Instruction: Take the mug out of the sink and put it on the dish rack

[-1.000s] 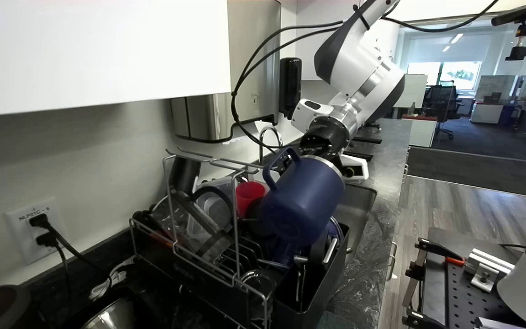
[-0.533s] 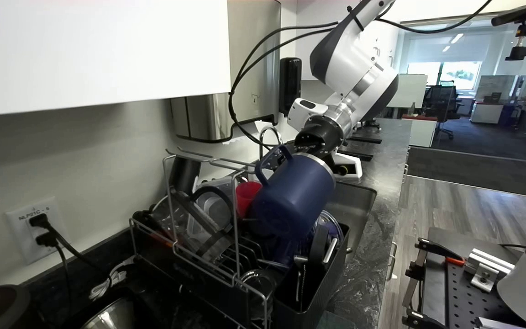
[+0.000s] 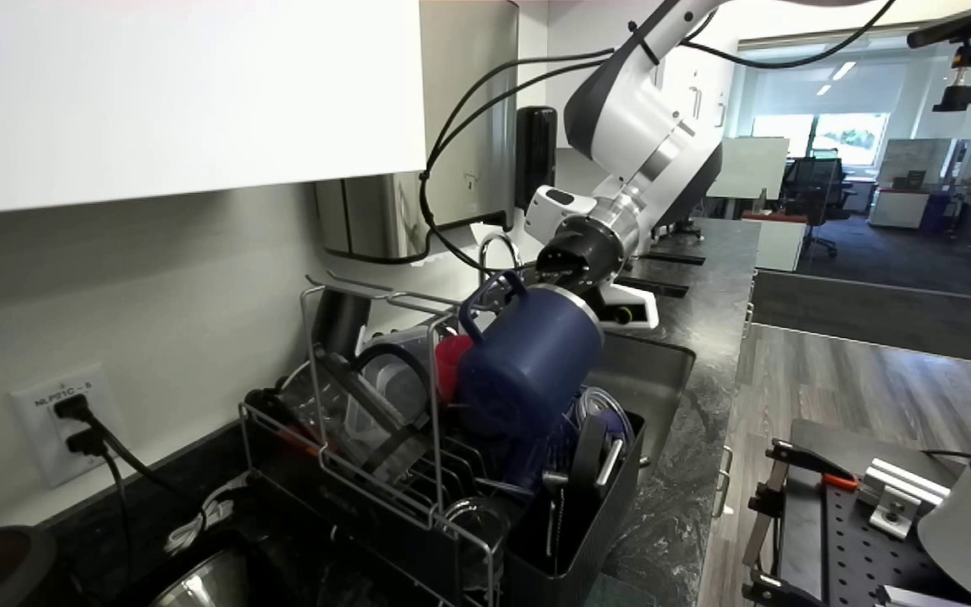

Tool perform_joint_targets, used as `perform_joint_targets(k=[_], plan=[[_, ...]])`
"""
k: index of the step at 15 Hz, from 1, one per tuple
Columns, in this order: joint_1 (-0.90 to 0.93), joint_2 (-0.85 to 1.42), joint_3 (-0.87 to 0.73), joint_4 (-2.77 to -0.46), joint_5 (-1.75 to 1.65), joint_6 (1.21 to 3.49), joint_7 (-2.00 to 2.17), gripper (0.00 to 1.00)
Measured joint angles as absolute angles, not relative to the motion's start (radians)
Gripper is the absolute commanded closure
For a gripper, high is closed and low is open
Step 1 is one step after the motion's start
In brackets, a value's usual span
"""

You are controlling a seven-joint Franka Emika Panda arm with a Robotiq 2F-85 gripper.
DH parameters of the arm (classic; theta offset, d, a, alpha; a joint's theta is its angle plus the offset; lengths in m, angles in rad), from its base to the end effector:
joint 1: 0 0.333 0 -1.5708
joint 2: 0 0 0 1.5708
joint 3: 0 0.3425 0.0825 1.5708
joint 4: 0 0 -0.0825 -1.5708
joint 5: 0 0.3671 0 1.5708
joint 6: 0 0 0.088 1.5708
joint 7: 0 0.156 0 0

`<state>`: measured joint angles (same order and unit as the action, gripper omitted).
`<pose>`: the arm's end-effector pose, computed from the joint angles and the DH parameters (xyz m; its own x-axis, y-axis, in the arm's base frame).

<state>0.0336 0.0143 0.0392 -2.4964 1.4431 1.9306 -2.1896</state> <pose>0.4302 0.1458 0.3071 0.2881 0.3276 0.8998 0.9566 -0.1413 -0.2548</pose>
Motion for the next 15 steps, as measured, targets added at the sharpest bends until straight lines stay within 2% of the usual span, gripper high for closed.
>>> perform_joint_targets(k=[15], plan=[[0.033,0.061,0.030,-2.475,1.438,1.932,-2.186,0.98]])
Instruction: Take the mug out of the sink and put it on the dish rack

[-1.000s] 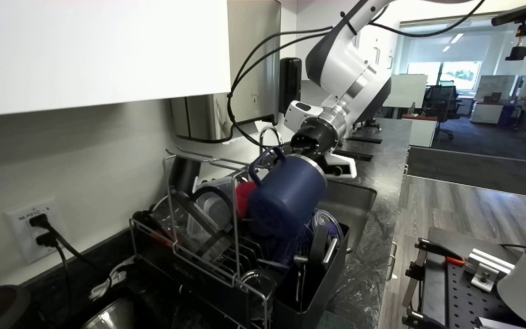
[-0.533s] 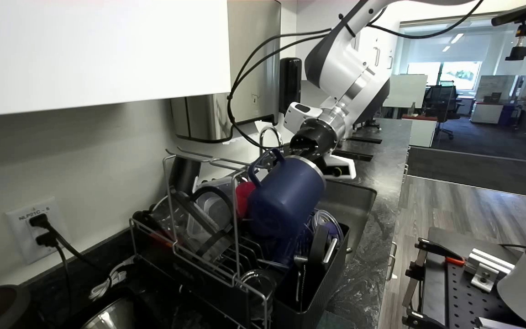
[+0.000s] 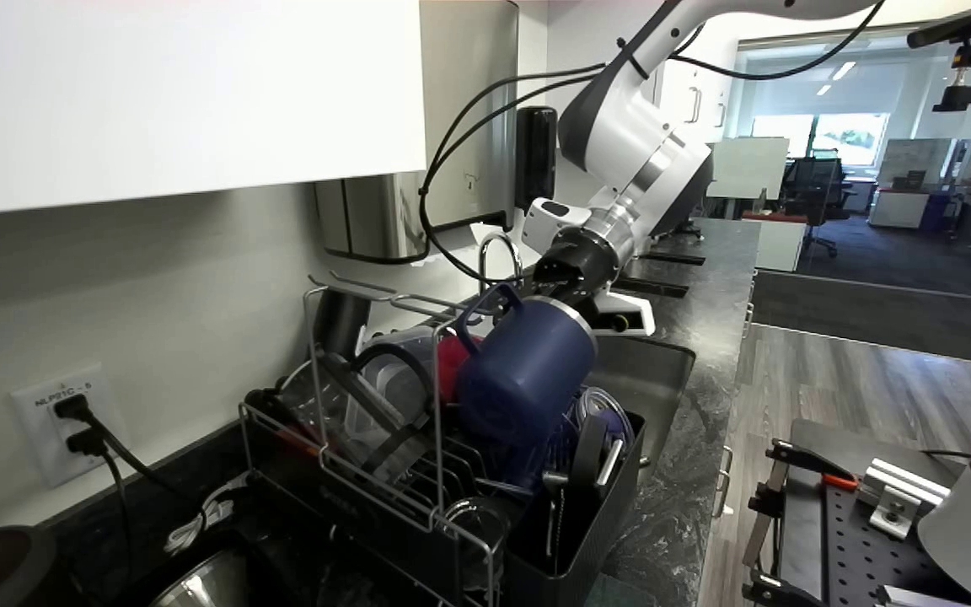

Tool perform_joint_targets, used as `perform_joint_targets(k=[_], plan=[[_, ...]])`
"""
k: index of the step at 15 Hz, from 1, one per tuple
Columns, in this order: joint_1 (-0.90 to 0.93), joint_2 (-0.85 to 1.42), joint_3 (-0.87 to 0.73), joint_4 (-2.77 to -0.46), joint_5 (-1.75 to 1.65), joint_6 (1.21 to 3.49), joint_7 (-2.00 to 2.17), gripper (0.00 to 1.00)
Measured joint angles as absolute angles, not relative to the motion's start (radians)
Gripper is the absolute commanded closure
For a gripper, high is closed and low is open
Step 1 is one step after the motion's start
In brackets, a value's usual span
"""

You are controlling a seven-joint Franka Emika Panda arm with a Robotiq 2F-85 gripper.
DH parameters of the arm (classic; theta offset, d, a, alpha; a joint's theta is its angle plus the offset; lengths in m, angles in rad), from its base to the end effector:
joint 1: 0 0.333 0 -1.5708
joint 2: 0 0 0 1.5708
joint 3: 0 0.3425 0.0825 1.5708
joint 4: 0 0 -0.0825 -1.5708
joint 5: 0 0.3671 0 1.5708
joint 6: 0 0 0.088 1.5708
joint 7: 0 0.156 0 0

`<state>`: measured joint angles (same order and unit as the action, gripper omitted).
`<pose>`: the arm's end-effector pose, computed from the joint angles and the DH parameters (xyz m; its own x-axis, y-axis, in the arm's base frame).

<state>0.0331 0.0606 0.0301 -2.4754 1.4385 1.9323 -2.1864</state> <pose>0.4376 0.1418 0.2936 0.3156 0.3291 0.8900 0.9480 -0.1500 -0.2807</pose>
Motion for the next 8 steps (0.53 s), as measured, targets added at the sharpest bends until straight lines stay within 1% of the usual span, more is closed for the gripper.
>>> perform_joint_targets(k=[8], plan=[[0.033,0.066,0.030,-2.470,1.433,1.931,-2.181,0.98]])
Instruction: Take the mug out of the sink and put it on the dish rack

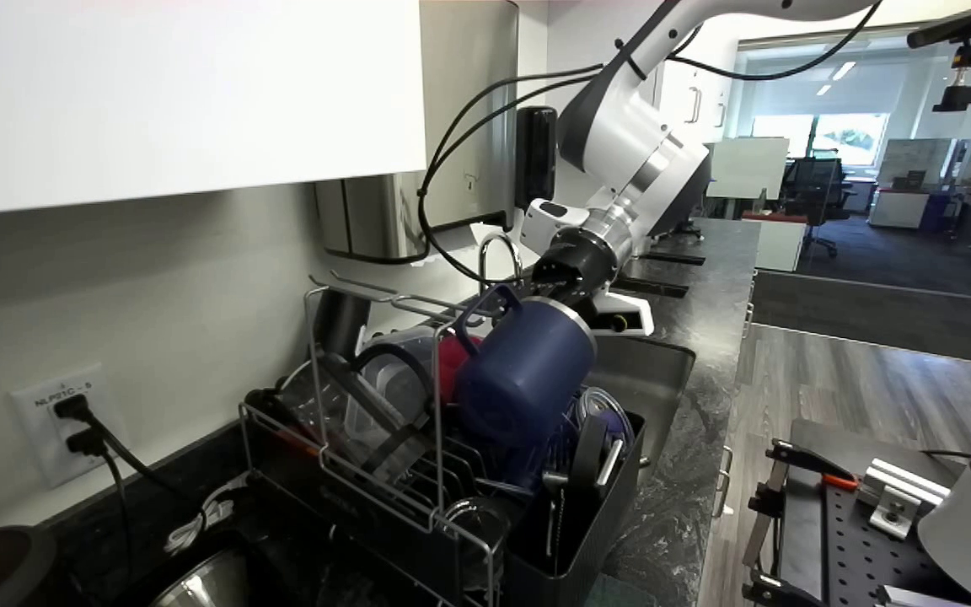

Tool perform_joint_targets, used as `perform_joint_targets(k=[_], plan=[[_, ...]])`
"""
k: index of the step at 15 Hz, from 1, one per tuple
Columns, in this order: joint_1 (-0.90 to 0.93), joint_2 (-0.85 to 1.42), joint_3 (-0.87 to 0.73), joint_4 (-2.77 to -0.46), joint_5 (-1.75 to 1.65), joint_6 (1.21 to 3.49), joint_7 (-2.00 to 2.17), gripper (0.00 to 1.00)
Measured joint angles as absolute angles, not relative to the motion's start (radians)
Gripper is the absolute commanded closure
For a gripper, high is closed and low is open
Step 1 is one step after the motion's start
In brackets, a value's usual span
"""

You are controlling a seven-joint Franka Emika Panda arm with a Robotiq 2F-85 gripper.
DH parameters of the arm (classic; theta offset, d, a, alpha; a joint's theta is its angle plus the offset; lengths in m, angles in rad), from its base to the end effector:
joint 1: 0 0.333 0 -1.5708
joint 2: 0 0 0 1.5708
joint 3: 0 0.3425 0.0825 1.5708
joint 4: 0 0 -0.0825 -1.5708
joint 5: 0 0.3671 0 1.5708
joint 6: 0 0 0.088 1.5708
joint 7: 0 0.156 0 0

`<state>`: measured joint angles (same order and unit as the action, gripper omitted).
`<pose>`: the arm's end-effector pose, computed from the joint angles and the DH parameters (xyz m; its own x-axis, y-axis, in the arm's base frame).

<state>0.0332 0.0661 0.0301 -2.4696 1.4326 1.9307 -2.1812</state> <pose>0.4389 0.1420 0.2929 0.3184 0.3318 0.8880 0.9473 -0.1467 -0.2848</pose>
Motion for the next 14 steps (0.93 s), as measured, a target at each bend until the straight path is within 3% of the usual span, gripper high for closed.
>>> perform_joint_targets(k=[4,5,7,14], plan=[[0.033,0.067,0.030,-2.468,1.428,1.930,-2.177,0.98],[0.033,0.067,0.030,-2.468,1.427,1.930,-2.176,0.68],[0.033,0.067,0.030,-2.468,1.426,1.929,-2.171,0.63],[0.033,0.081,0.030,-2.462,1.410,1.929,-2.145,0.12]])
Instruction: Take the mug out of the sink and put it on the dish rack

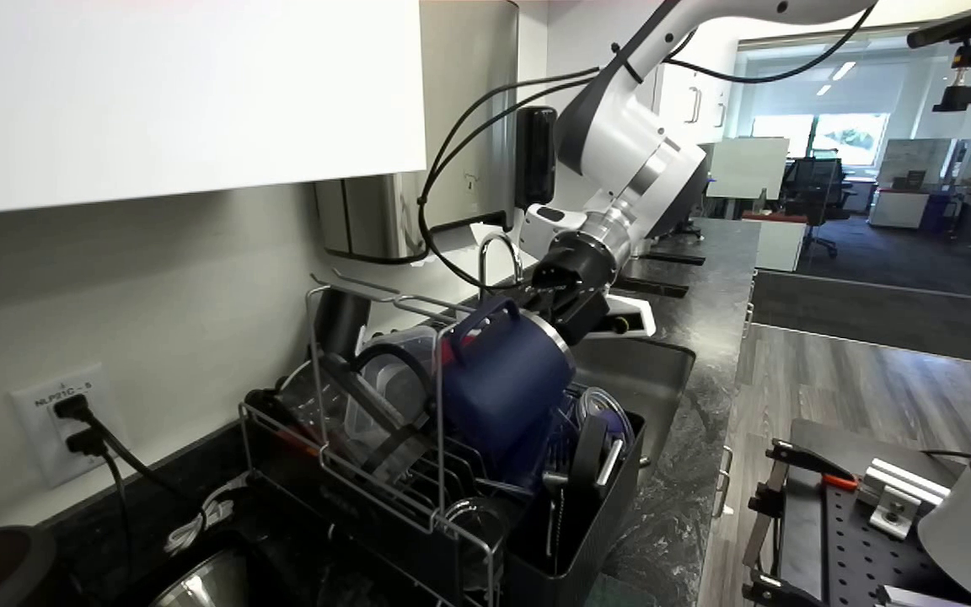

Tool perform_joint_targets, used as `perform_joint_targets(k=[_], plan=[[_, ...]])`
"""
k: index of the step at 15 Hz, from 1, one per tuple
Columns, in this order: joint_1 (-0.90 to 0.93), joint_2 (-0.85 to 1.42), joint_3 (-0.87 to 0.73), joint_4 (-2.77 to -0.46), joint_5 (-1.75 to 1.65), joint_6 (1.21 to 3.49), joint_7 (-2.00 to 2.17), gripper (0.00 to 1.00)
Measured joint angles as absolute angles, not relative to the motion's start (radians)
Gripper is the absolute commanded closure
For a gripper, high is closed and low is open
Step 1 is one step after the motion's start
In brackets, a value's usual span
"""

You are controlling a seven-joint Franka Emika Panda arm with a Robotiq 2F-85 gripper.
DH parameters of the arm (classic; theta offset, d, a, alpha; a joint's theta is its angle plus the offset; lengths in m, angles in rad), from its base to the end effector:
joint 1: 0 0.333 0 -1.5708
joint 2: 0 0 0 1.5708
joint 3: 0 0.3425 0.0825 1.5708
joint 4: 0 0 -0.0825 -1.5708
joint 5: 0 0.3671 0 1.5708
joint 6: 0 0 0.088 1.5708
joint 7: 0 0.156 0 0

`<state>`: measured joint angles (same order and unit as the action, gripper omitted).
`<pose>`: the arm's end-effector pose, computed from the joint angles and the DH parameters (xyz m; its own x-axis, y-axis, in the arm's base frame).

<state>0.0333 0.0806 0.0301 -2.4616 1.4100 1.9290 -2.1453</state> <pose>0.4390 0.1419 0.2879 0.3509 0.3432 0.8713 0.9363 -0.1438 -0.3204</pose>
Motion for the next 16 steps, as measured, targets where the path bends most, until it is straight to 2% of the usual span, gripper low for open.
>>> perform_joint_targets(k=[1,3,16], plan=[[0.033,0.084,0.030,-2.460,1.407,1.929,-2.144,0.05],[0.033,0.089,0.030,-2.459,1.401,1.929,-2.141,0.00],[0.014,0.086,-0.016,-2.432,1.302,1.925,-2.127,0.00]])
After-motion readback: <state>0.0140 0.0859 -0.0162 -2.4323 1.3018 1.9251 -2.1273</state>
